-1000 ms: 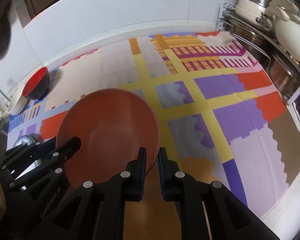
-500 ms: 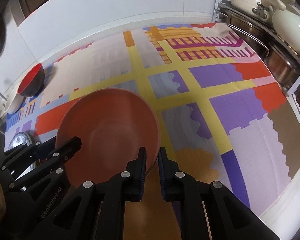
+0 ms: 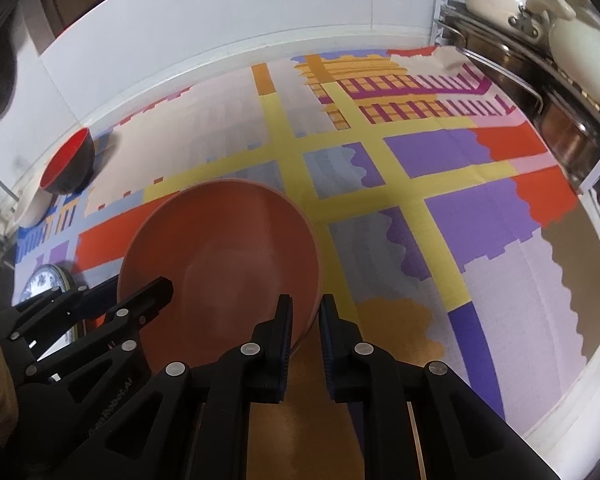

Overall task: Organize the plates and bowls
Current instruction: 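Lower the pink bowl onto the mat and open the left gripper, then move the left gripper to the white bowl beside the sink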

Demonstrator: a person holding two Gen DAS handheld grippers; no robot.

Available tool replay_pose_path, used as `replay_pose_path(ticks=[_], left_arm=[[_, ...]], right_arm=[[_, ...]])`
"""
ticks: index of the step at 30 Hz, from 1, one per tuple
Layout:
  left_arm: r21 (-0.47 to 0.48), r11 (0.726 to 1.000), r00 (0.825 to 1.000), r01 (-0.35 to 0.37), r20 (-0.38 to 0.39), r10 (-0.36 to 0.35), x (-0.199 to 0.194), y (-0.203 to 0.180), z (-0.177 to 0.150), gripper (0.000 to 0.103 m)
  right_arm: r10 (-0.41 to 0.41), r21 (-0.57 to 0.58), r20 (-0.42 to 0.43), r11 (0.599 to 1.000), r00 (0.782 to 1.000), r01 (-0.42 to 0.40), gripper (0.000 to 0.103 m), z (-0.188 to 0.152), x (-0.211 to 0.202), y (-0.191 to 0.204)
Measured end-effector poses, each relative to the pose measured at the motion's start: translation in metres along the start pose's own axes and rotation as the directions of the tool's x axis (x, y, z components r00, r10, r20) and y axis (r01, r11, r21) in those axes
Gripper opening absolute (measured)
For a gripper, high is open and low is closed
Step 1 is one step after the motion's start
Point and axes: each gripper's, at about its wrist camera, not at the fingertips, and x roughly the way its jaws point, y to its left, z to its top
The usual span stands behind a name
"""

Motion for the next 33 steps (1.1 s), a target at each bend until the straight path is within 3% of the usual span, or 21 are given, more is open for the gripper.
replay_pose_path(ticks=[2,4,9,11,21,27,33], left_arm=[[-0.005,1.0,1.0,-0.001,0.017,0.001,-0.004,0.003,0.001,0.042],[-0.013,1.0,1.0,-0.007,0.03,0.008,-0.007,0.008,0.002,0.048],[-0.058,0.998,0.996,-0.027,0.085,0.032,-0.023,0.029,0.004,0.063],[-0.081,0.996,0.993,-0.037,0.105,0.046,-0.031,0.039,0.005,0.065],[-0.179,0.977,0.968,-0.115,0.201,0.15,-0.081,0.099,-0.001,0.076],[-0.243,0.959,0.95,-0.148,0.235,0.206,-0.106,0.137,-0.012,0.081],[-0.292,0.937,0.927,-0.192,0.261,0.271,-0.127,0.173,-0.021,0.086]], right_arm=[[-0.013,0.014,0.005,1.0,1.0,0.013,0.02,0.001,-0.002,-0.003],[-0.036,0.013,0.025,0.999,0.999,0.036,0.031,0.001,-0.005,-0.003],[-0.09,-0.025,0.096,0.995,0.991,0.093,0.033,0.003,-0.023,0.005],[-0.093,-0.032,0.116,0.995,0.989,0.097,0.039,0.005,-0.029,0.009],[-0.001,-0.119,0.192,0.993,0.981,0.024,0.041,0.011,-0.046,0.064],[0.076,-0.167,0.244,0.985,0.967,-0.035,0.058,0.013,-0.055,0.106],[0.149,-0.211,0.254,0.973,0.956,-0.096,0.059,0.015,-0.058,0.145]])
